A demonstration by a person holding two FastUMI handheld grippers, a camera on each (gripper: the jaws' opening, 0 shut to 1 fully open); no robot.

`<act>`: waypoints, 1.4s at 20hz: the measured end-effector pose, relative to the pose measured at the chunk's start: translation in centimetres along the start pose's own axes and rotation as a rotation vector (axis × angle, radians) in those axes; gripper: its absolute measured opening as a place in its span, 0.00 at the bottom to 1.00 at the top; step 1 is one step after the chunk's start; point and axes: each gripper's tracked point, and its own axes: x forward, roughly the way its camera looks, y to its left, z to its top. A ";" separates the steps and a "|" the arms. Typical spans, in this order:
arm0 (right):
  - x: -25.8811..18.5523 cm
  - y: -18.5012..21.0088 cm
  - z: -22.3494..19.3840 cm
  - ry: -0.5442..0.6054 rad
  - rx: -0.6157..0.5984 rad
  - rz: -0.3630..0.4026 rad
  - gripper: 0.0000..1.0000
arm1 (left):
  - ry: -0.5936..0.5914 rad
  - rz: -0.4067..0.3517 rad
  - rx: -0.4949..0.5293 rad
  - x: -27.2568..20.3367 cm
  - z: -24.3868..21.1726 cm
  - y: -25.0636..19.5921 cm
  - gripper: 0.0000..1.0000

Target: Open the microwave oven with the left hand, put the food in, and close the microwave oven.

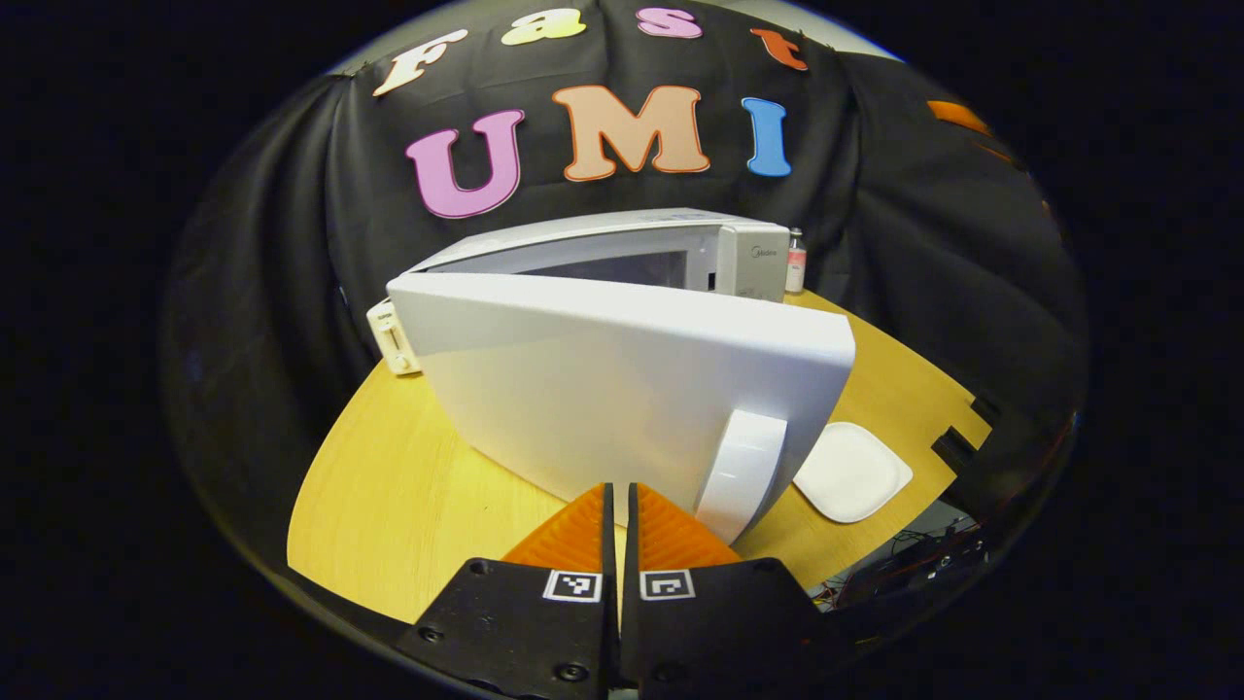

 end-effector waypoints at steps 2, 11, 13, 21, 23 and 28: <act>-0.4 -0.7 0.4 -0.006 0.002 -0.008 0.90 | -0.004 -0.019 0.004 1.6 1.0 -0.5 0.02; -1.9 -5.3 0.6 -0.005 0.024 -0.105 0.99 | -0.024 -0.074 0.006 6.9 4.9 -2.8 0.00; -2.2 -5.8 0.8 -0.003 0.038 -0.115 0.99 | -0.021 -0.082 0.029 8.1 5.3 -3.4 0.00; -2.4 -7.0 1.3 -0.012 0.048 -0.135 0.90 | -0.031 -0.096 0.069 11.7 7.5 -5.0 0.00; -2.0 -7.1 1.2 -0.009 0.045 -0.133 0.90 | -0.037 -0.089 0.070 12.8 8.1 -5.0 0.00; -1.8 -7.1 1.2 -0.011 0.034 -0.129 0.90 | -0.055 -0.024 0.072 14.7 9.7 -3.9 0.00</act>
